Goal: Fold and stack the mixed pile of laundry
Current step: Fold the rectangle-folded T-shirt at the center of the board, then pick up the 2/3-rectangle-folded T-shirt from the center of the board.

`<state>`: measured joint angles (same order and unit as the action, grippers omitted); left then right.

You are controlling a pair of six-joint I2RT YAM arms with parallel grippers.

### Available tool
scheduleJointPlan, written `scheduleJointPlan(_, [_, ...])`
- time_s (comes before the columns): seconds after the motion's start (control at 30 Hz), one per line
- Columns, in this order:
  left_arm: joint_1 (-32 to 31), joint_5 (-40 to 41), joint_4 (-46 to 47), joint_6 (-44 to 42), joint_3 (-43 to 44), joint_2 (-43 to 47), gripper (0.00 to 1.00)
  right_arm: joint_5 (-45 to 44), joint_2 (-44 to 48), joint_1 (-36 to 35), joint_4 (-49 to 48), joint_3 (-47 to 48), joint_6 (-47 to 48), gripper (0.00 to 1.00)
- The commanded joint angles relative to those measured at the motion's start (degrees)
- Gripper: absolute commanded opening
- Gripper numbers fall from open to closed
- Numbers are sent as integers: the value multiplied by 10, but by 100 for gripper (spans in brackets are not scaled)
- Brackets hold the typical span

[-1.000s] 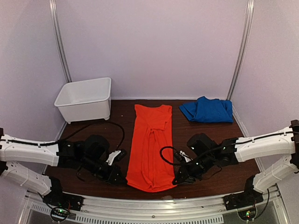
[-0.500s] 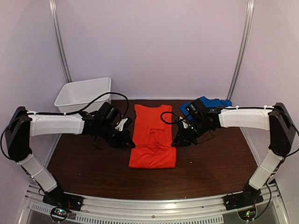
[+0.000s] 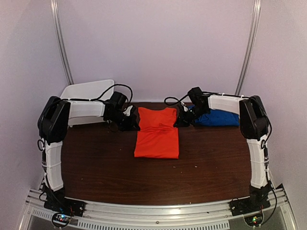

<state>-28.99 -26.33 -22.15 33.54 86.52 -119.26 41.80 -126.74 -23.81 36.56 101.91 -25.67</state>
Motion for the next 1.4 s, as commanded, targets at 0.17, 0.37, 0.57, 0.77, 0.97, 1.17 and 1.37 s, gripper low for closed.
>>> scheduleJointPlan(0.17, [11, -11, 1, -22, 56, -59, 7, 35, -38, 14, 4, 25, 17, 28])
scheduleJointPlan(0.37, [22, 17, 12, -25, -28, 25, 23, 41, 29, 24, 6, 0, 18, 50])
scheduleJointPlan(0.57, [24, 33, 53, -15, -159, 129, 22, 31, 155, 25, -30, -185, 19, 51])
scheduleJointPlan(0.77, [23, -4, 87, -2, -203, 145, 34, 29, 205, 19, -74, -310, -17, 49])
scheduleJointPlan(0.97, [-19, -45, 95, 11, -256, 166, 36, 51, 224, -30, -120, -381, -53, 49])
scheduleJointPlan(1.17, [-46, -64, 175, 69, -343, 190, 37, 48, 203, -59, -186, -416, -109, 52])
scheduleJointPlan(1.37, [-55, -70, 234, 102, -373, 175, 39, 59, 167, -67, -255, -433, -154, 52])
